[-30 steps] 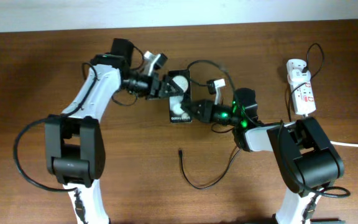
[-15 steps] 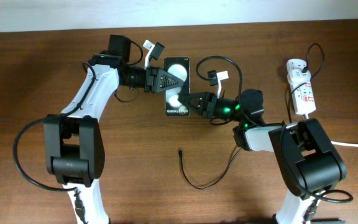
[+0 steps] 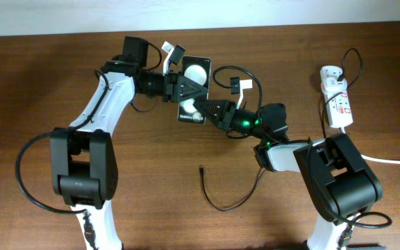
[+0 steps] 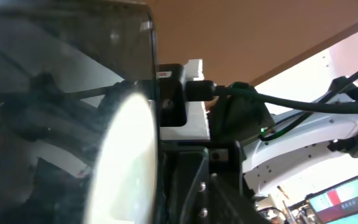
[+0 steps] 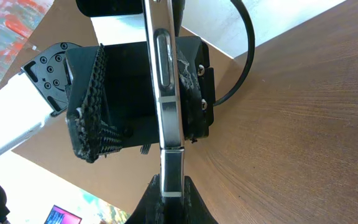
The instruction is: Plug charger to phone and switch on socket
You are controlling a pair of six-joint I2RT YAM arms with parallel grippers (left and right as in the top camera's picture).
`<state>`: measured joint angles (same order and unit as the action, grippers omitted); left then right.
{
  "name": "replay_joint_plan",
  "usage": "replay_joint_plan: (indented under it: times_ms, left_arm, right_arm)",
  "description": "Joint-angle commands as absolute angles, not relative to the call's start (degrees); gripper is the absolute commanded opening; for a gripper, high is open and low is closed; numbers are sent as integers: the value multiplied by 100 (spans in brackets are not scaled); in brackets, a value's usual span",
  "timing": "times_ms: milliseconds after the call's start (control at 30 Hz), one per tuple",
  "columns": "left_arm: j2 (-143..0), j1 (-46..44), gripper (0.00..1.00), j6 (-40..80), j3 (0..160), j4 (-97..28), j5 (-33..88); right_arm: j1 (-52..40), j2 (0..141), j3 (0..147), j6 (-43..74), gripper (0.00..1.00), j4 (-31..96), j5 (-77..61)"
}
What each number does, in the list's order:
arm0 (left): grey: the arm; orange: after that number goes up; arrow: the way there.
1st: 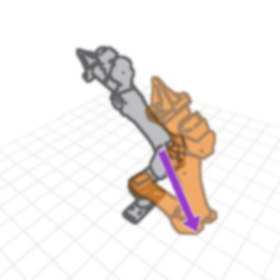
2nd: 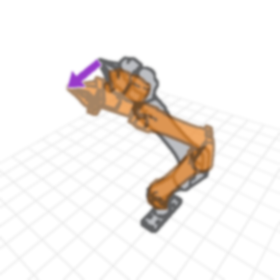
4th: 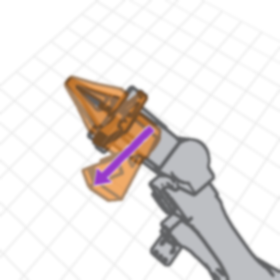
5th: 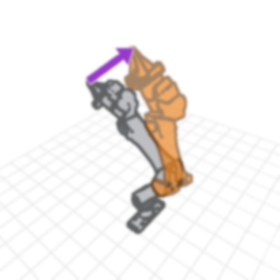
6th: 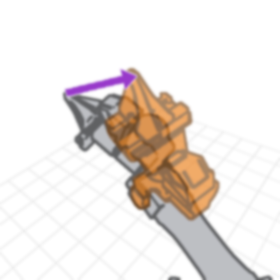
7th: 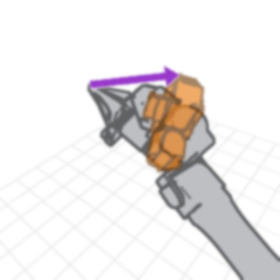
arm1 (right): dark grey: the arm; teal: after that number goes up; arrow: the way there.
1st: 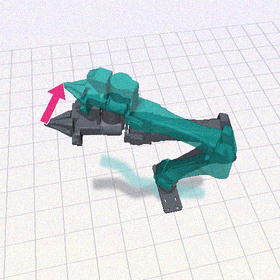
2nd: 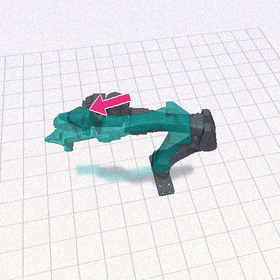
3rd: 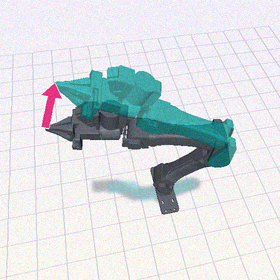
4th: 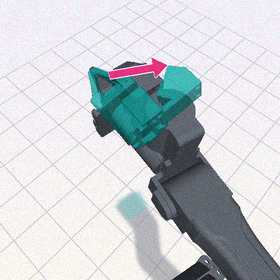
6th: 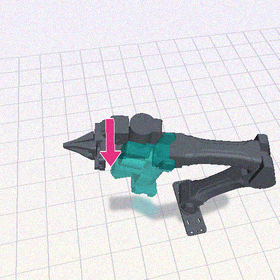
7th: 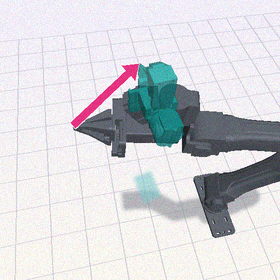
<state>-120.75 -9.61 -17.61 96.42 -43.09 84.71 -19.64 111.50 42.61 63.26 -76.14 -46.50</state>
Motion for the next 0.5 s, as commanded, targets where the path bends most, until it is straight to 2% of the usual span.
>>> replay_joint_plan:
  times_ms: [0,333,467]
  left_arm:
    - [-11883,-788,41,-1874,9690,-4353,9019]
    - [-11883,-770,54,-1874,9690,-4348,8864]
    - [-11883,-770,54,-1874,9690,-4348,8724]
  right_arm:
    - [-1754,11255,4270,6504,4,-7548,-3848]
    - [-1518,11255,4265,6545,4,-7550,-4045]
    - [-1450,11255,4265,6545,4,-7540,-4150]
